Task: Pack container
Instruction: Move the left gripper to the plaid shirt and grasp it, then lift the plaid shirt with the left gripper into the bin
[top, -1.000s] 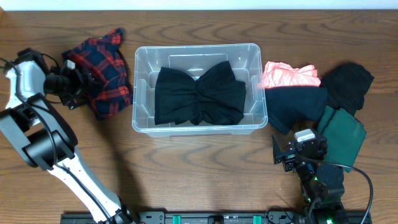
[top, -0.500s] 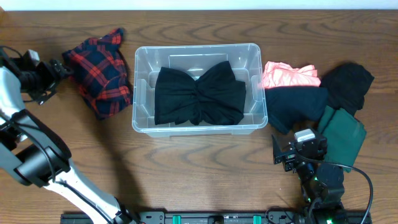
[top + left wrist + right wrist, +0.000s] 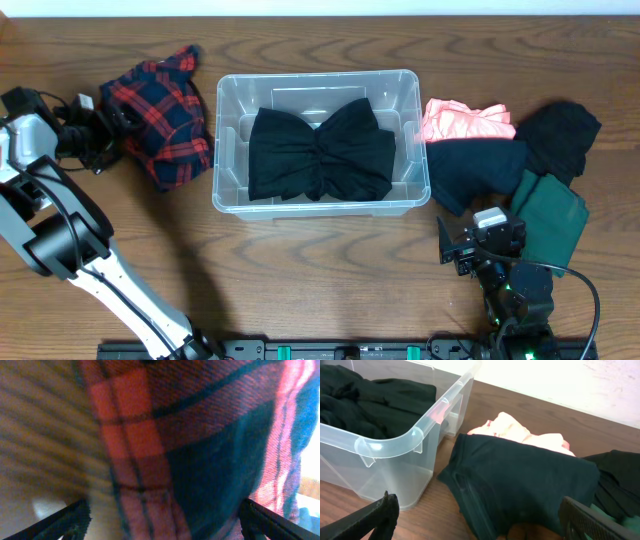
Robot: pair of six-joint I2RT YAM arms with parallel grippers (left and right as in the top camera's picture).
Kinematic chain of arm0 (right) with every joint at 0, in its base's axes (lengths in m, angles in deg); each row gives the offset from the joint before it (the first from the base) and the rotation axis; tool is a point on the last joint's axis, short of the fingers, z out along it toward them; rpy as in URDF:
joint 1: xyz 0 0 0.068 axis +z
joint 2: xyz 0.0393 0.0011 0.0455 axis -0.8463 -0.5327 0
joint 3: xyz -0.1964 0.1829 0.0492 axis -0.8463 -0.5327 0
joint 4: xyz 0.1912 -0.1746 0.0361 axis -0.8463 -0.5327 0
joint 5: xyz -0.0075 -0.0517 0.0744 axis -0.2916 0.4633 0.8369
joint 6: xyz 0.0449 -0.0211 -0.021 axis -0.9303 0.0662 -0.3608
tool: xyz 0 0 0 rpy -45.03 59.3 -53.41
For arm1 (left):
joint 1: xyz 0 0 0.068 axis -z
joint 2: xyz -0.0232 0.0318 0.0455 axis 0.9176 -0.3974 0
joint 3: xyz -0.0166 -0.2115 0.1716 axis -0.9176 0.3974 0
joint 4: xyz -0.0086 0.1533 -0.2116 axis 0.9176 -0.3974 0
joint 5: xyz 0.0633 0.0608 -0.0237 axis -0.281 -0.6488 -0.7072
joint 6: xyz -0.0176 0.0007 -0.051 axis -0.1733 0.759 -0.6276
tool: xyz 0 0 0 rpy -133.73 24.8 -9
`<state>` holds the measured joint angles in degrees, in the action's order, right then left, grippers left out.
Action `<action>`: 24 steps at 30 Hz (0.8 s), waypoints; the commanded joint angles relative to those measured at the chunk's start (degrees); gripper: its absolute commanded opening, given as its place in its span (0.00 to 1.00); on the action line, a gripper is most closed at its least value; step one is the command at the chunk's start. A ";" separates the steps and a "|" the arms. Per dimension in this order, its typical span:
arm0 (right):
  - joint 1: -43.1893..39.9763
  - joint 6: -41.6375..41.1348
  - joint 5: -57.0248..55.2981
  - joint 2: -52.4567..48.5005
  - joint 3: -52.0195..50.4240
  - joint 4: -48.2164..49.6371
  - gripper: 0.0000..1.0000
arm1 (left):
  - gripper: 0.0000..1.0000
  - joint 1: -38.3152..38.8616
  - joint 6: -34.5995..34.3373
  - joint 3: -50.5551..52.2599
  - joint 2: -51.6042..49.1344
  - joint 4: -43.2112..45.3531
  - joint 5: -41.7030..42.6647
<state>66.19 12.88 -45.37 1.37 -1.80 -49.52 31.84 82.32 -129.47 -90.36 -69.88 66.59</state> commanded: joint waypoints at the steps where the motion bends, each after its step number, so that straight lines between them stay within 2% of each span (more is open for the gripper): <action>1: -0.55 -0.63 0.22 0.02 -0.22 0.04 0.99 | 0.95 1.99 0.17 0.55 -1.90 0.76 0.90; 6: -0.55 -0.63 0.24 0.02 -0.22 0.07 0.99 | 0.87 4.09 0.13 0.90 -2.32 2.01 -1.46; 10: -0.55 -0.63 0.24 0.02 -0.22 0.07 0.99 | 0.77 4.68 -0.02 1.09 -2.47 2.03 -3.89; 11: -0.55 -0.63 0.24 0.02 -0.22 0.07 0.99 | 0.70 4.72 -0.02 1.25 -2.56 2.05 -4.09; 13: -0.55 -0.66 0.24 0.02 -0.22 0.04 0.99 | 0.36 4.72 -0.02 1.51 -2.58 1.99 -4.26; 16: -0.55 -0.63 0.24 0.02 -0.22 0.07 0.99 | 0.19 4.66 -0.04 1.44 -2.38 1.51 -3.80; 20: -0.55 -0.63 0.24 0.02 -0.22 0.07 0.99 | 0.06 4.04 0.37 -0.17 -0.20 -1.09 -3.28; 24: -0.55 -0.63 0.24 0.02 -0.22 0.07 0.99 | 0.06 3.02 4.35 -4.24 5.46 -4.72 1.90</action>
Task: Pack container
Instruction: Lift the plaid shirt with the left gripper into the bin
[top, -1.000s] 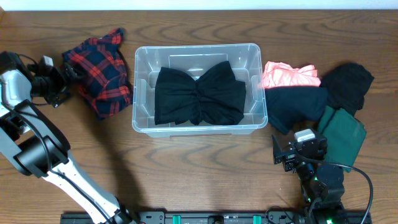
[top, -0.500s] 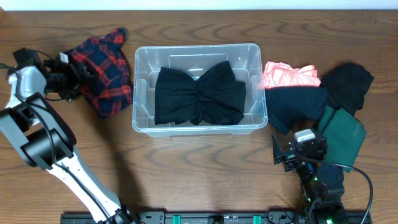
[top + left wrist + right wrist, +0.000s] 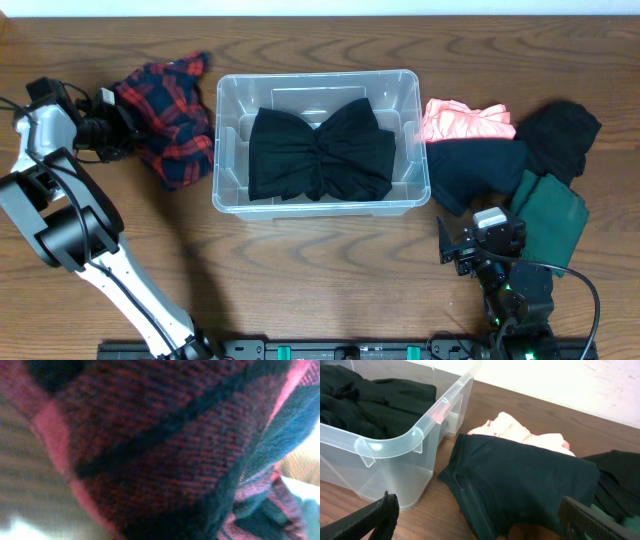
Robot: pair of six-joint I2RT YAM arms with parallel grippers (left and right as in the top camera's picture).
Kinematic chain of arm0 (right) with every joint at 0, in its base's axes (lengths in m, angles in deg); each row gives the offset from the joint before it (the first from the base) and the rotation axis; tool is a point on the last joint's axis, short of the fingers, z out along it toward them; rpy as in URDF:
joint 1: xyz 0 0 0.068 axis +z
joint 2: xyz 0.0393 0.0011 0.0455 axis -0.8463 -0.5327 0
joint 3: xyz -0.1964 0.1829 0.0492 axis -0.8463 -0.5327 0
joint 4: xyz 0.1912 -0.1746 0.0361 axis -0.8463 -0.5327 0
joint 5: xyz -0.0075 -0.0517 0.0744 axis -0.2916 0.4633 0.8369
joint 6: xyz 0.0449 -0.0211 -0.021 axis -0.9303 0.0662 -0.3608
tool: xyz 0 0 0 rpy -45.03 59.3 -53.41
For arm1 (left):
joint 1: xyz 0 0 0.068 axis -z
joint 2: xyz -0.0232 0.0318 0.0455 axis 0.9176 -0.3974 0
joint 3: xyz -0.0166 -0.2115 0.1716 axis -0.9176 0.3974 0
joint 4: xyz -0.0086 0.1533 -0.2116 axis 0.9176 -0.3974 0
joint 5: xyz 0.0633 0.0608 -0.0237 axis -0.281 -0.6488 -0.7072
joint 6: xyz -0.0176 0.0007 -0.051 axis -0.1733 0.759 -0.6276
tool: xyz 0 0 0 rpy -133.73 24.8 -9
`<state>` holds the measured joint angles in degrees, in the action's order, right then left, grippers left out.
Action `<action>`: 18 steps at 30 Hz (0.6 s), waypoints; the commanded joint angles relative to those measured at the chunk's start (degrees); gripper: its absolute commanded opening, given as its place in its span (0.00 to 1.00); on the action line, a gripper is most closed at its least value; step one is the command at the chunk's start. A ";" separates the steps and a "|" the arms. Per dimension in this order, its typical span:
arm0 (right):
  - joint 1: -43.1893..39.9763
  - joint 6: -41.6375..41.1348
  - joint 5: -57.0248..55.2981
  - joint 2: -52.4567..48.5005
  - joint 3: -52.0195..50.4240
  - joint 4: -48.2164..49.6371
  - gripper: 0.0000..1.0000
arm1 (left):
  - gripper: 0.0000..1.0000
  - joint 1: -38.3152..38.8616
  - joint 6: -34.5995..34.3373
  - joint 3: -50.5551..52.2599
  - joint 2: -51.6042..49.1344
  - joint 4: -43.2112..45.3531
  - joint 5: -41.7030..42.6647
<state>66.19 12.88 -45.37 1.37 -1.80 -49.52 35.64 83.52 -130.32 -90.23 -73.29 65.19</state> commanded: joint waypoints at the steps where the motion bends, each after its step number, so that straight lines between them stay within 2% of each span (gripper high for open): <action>1: -0.55 -0.63 0.24 0.02 -0.22 0.07 0.99 | 0.06 -0.90 3.15 -4.39 6.97 -1.81 4.00; 10: -0.55 -0.63 0.24 0.02 -0.22 0.07 0.99 | 0.06 2.03 1.95 -9.57 25.94 -2.91 6.91; 18: -0.55 -0.66 0.24 0.02 -0.22 0.07 0.99 | 0.06 15.10 0.04 -9.57 32.44 -2.86 15.69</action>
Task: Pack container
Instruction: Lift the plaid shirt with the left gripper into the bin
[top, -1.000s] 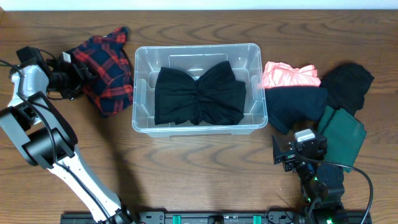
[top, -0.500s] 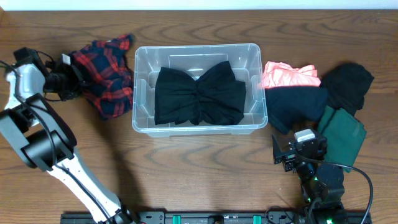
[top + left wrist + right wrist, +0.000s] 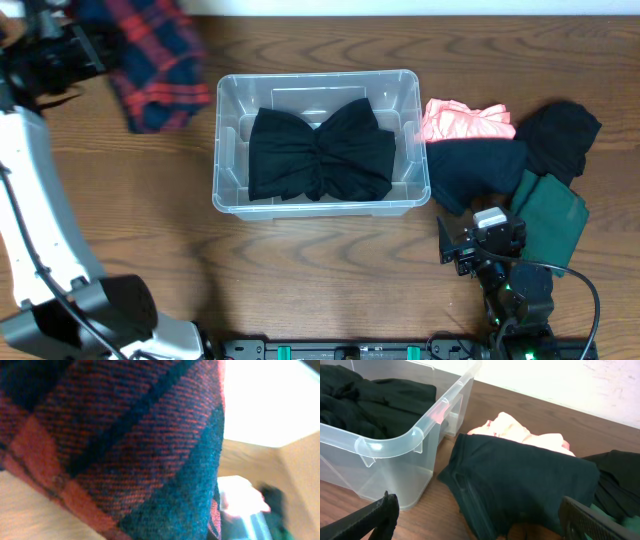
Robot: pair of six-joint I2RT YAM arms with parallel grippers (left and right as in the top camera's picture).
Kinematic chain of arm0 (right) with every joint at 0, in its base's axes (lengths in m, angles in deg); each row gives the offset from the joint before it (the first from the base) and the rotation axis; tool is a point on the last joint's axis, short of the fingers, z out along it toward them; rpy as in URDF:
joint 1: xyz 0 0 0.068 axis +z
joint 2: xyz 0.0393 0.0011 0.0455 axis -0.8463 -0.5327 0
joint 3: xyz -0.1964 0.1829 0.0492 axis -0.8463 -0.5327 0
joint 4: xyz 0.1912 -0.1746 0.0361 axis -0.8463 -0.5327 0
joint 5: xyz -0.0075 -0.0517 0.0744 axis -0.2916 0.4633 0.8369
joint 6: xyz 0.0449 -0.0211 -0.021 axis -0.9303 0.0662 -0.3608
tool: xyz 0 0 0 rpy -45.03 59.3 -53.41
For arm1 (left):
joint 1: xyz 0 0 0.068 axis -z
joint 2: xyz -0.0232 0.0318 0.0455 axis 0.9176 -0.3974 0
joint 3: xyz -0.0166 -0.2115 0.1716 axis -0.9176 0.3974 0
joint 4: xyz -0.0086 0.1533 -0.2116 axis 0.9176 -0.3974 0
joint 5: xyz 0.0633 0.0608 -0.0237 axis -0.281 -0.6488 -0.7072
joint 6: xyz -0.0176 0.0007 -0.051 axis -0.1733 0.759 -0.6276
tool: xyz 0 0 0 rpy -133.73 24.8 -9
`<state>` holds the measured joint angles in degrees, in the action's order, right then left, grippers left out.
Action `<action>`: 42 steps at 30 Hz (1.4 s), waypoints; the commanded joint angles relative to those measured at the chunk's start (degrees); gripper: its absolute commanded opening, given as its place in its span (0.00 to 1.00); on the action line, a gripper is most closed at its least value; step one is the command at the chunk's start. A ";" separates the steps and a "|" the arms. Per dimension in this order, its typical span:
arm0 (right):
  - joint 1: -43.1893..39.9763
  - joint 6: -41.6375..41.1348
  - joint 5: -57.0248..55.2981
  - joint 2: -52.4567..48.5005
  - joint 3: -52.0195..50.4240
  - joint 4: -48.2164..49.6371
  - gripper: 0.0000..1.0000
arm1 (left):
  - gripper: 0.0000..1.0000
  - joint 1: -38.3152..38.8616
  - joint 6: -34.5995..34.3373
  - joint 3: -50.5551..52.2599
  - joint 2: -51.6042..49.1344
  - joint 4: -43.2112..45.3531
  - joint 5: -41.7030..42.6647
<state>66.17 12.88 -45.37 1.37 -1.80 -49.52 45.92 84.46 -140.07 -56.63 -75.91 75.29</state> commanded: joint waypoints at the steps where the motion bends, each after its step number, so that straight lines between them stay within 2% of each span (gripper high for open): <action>1: -0.52 -0.63 0.24 0.02 -0.22 0.07 0.99 | 0.06 6.99 -0.85 0.20 -1.25 -0.61 5.57; 4: -0.52 -0.66 0.24 0.02 -0.22 0.07 0.99 | 0.06 13.40 1.51 1.53 -1.99 -2.32 5.09; 6: -0.52 -0.63 0.24 0.02 -0.22 0.07 0.99 | 0.06 16.41 1.95 3.04 -2.51 -4.20 1.90; 10: -0.52 -0.63 0.24 0.02 -0.22 0.07 0.99 | 0.06 20.11 1.95 7.52 -4.00 -8.35 -6.49; 13: -0.52 -0.63 0.24 0.02 -0.22 0.07 0.99 | 0.06 20.87 1.77 12.59 -5.25 -7.87 -6.80; 20: -0.52 -0.63 0.24 0.02 -0.22 0.07 0.99 | 0.06 20.70 -5.92 27.82 -6.67 0.92 -8.57; 25: -0.52 -0.63 0.24 0.02 -0.22 0.07 0.99 | 0.06 20.70 -12.87 36.96 -6.67 4.68 -17.79; 29: -0.52 -0.63 0.24 0.02 -0.22 0.07 0.99 | 0.06 20.70 -18.27 40.72 -6.67 5.60 -24.98; 33: -0.52 -0.63 0.24 0.02 -0.22 0.07 0.99 | 0.06 20.70 -19.30 40.39 -6.67 6.93 -26.69; 35: -0.52 -0.63 0.24 0.02 -0.22 0.07 0.99 | 0.12 20.70 -19.41 39.08 -6.64 7.08 -26.58; 40: -0.52 -0.66 0.24 0.02 -0.22 0.07 0.99 | 0.61 20.70 -19.41 32.48 -5.05 6.47 -22.18; 42: -0.52 -0.63 0.24 0.02 -0.22 0.04 0.99 | 0.64 20.70 -19.32 28.22 -3.80 5.57 -21.55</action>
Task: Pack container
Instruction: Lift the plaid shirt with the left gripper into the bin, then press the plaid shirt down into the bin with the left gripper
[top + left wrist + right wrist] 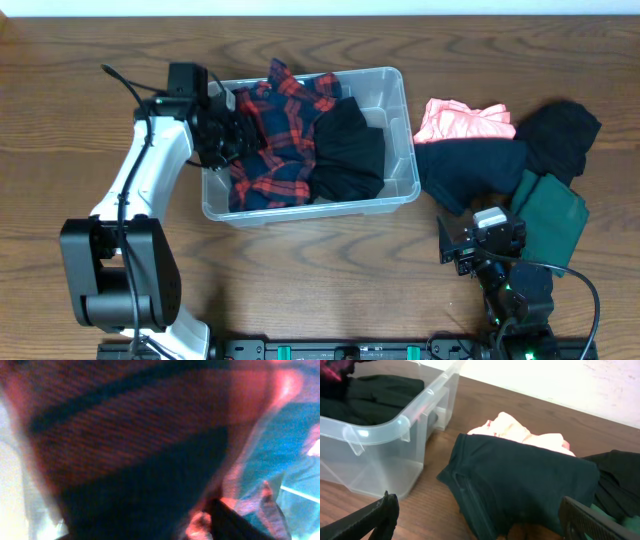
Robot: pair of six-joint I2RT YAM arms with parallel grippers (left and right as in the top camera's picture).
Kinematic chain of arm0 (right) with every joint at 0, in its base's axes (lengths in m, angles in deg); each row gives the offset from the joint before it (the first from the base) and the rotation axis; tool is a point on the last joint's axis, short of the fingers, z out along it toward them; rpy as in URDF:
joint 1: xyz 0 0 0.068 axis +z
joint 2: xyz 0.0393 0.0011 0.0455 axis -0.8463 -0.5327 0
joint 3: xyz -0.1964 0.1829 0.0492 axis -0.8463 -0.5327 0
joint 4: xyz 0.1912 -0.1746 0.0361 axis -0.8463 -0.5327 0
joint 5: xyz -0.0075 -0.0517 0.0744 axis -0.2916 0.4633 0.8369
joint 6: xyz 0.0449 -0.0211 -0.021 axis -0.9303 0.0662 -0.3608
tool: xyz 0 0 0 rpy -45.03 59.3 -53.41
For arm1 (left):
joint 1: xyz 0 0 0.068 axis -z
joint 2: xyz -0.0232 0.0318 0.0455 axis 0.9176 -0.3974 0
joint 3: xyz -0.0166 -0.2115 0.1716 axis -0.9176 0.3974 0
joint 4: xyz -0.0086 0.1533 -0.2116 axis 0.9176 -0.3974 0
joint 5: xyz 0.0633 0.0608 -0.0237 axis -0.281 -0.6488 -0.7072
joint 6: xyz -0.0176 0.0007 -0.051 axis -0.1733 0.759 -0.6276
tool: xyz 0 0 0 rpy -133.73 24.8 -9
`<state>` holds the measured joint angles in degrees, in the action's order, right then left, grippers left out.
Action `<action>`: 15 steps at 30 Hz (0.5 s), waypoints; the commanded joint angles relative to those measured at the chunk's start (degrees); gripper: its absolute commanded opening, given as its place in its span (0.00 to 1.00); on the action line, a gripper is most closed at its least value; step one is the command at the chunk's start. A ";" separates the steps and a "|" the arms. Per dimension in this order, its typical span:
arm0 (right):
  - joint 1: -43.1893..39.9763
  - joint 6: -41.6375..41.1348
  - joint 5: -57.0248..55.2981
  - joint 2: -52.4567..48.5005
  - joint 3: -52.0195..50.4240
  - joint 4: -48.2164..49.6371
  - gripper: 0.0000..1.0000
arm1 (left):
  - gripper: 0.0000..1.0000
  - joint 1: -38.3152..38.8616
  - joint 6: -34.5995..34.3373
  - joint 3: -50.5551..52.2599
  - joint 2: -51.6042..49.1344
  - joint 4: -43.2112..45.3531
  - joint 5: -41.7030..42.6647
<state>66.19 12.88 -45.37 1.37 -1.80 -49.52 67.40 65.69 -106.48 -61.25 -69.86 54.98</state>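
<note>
A red and navy plaid shirt [275, 140] lies draped in the left half of the clear plastic bin [405, 190], partly over a black garment [350, 150] packed there. My left gripper [228, 135] is down inside the bin's left end, shut on the shirt's edge. Plaid cloth [150, 435] fills the left wrist view, blurred, with one dark finger [235, 522] at the bottom. My right gripper [458, 252] rests open at the front right, holding nothing. In its own view the right gripper [480, 522] faces a dark navy garment [530, 480].
A pile of clothes lies right of the bin: a pink garment [465, 120], the dark navy one [470, 170], a black one [560, 135] and a green one [550, 215]. The bin's corner [395, 425] shows at the left of the right wrist view.
My left gripper has gone from the far left corner of the table to inside the bin, still holding the plaid shirt, which now lies on the black garment. The bin sits slightly shifted and turned.
The plaid shirt lay on the table left of the bin with my left gripper open at its edge. Then the cloth filled the wrist view, then the shirt hung lifted at the far left. Now it is in the bin. The right arm has stayed still.
</note>
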 commanded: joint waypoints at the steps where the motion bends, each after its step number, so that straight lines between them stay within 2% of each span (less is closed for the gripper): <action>1: -0.55 -0.63 0.24 0.02 -0.22 0.07 0.99 | 0.64 -0.79 0.13 -7.67 1.46 -0.94 -1.25; 8: -0.55 -0.63 0.24 0.02 -0.22 0.07 0.99 | 0.66 -0.24 3.80 -19.65 3.85 -4.68 -5.88; 13: -0.55 -0.63 0.24 0.02 -0.22 0.07 0.99 | 0.66 2.62 4.17 -20.46 3.74 -9.11 -16.48; 15: -0.55 -0.63 0.24 0.02 -0.22 0.07 0.99 | 0.65 4.17 5.68 -20.44 3.72 -9.77 -17.73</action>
<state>66.19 12.88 -45.37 1.37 -1.80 -49.52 69.59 68.81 -126.87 -56.74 -78.82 43.75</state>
